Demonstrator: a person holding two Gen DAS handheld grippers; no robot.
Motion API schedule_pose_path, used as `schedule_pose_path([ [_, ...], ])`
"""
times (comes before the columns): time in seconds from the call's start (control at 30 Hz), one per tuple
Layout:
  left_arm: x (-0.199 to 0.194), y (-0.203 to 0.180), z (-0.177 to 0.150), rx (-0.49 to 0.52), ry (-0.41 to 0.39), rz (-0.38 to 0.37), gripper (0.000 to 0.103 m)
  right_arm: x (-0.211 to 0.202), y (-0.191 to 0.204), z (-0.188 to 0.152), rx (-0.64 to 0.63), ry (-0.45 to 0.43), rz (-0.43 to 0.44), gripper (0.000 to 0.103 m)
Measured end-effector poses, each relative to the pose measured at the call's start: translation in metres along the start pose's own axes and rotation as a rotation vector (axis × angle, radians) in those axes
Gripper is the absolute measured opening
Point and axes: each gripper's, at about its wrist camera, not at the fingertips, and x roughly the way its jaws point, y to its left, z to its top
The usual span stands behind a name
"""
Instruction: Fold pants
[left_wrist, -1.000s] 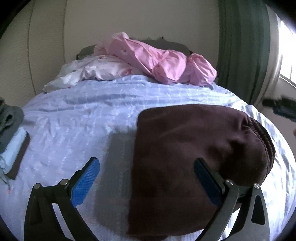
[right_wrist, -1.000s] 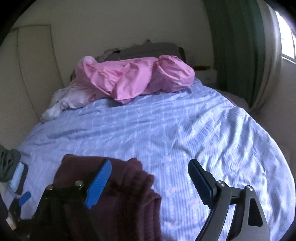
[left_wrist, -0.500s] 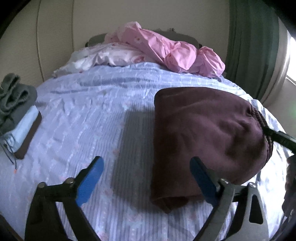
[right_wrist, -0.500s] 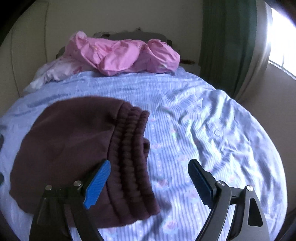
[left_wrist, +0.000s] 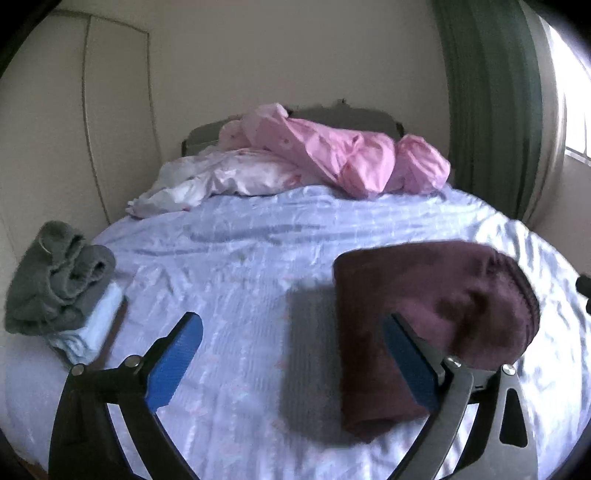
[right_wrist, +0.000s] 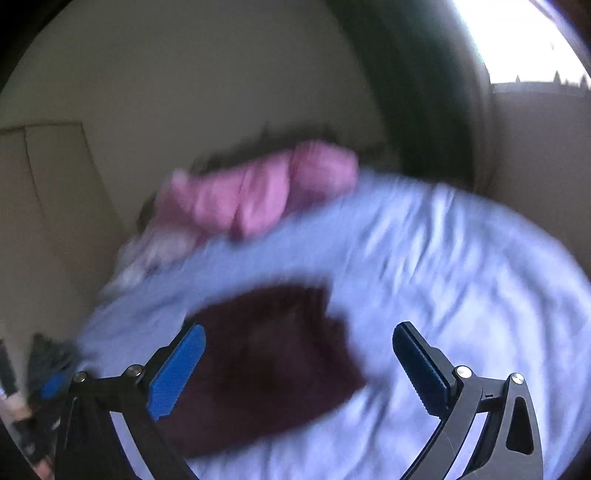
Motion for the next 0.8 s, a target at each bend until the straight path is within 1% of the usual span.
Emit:
schedule_pose_path([
  [0.1,-0.009,0.003,-0.006,0.019,-0.023,-0.002,0.1,0.008,-0.008,-0.024,0.067,0.047,0.008,0.103],
  [0.17,-0.013,0.008,-0.013,0.021,-0.022,-0.015,0.1,0.011,-0.016,-0.038,0.135,0.073,0.042,0.103],
  [0.23,-0.012,0.012,-0.02,0.015,-0.006,-0.018,0.102,0.016,-0.023,-0.053,0.196,0.106,0.046,0.103],
  [0.3,-0.008,0.015,-0.027,0.011,0.024,-0.023,0.103,0.023,-0.028,-0.067,0.234,0.13,0.042,0.103],
  [0.33,-0.006,0.017,-0.032,0.008,0.035,-0.037,0.103,0.026,-0.03,-0.076,0.264,0.134,0.051,0.103],
  [0.4,-0.003,0.018,-0.041,0.005,0.048,-0.033,0.103,0.032,-0.033,-0.091,0.315,0.145,0.064,0.103],
  [0.47,0.001,0.018,-0.046,0.004,0.055,-0.028,0.103,0.04,-0.036,-0.104,0.367,0.136,0.095,0.103],
  [0.53,0.007,0.017,-0.049,0.006,0.057,-0.034,0.103,0.051,-0.042,-0.115,0.452,0.129,0.142,0.103],
  [0.6,0.015,0.016,-0.049,0.004,0.061,-0.04,0.103,0.064,-0.044,-0.12,0.512,0.112,0.182,0.103],
  [0.73,0.038,0.016,-0.043,-0.043,0.076,-0.053,0.103,0.096,-0.045,-0.117,0.545,0.111,0.197,0.103],
  [0.8,0.048,0.012,-0.039,-0.049,0.079,-0.056,0.103,0.109,-0.047,-0.111,0.559,0.091,0.204,0.103],
])
